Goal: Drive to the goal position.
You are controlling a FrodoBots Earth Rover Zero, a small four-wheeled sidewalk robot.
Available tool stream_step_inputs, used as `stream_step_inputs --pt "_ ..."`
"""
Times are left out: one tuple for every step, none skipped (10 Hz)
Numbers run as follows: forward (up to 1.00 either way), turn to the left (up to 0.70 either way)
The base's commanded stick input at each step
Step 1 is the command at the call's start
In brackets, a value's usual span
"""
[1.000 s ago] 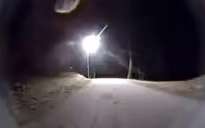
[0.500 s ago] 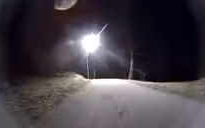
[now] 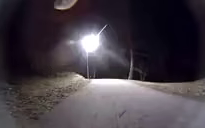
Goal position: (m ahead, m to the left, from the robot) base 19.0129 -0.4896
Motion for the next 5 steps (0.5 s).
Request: stream_step_inputs --pt "0.75 0.0" --pt "1.0 0.0" --pt "1.0 0.0" --pt "1.0 0.0" --pt "1.0 0.0"
